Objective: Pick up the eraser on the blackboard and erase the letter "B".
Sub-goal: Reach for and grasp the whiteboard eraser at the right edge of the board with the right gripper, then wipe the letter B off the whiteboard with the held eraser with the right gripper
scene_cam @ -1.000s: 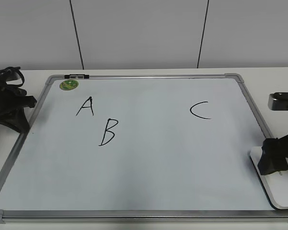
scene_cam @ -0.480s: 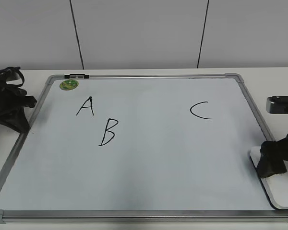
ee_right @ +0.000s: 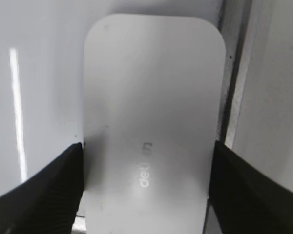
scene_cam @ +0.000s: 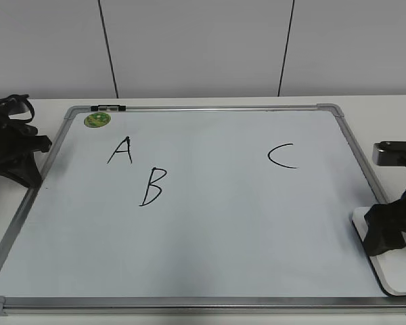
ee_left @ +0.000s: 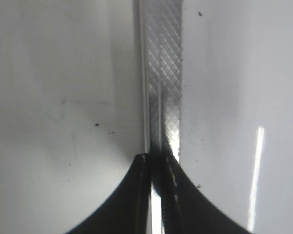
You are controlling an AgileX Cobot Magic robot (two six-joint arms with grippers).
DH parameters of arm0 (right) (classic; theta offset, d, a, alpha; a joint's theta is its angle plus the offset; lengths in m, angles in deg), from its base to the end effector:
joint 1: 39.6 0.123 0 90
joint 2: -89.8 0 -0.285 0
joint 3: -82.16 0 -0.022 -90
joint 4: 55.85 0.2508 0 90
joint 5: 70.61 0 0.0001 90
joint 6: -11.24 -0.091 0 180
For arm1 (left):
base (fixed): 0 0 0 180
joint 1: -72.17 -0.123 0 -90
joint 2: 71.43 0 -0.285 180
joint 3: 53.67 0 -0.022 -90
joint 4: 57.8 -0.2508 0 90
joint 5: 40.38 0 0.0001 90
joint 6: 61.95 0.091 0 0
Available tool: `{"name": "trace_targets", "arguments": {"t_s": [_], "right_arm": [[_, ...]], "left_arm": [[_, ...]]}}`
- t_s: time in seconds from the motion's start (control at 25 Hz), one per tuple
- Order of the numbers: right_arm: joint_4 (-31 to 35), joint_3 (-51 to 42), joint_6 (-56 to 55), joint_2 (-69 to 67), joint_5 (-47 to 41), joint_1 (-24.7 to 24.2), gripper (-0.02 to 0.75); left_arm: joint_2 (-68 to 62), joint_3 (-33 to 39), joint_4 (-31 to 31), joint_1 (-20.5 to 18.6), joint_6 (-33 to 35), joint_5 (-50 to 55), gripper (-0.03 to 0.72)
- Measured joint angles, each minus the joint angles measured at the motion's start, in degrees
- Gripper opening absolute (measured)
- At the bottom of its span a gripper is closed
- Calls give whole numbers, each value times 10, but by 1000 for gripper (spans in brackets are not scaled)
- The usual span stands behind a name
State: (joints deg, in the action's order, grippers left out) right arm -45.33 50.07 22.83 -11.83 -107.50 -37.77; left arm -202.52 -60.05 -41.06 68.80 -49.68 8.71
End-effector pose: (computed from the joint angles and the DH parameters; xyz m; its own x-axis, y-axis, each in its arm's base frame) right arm 0.2688 0.0186 0.1556 -0.9805 -0.0858 -0.1768 -0.1044 0.9897 0.0984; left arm 0.4178 0.0047 0.1250 -0.9903 -0.0391 -0.1336 -0.0098 0.9769 -0.2133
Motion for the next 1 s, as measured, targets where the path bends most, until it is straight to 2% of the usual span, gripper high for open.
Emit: {"name": "trace_targets", "arguments": {"t_s": [0.12,1.0], "right_arm": [[1,1,0,-2,0,0,552],[1,23,1,22,-35,0,547]], "left_arm": [[0,0,0,0,0,0,34],[0,0,0,0,0,0,35]]}}
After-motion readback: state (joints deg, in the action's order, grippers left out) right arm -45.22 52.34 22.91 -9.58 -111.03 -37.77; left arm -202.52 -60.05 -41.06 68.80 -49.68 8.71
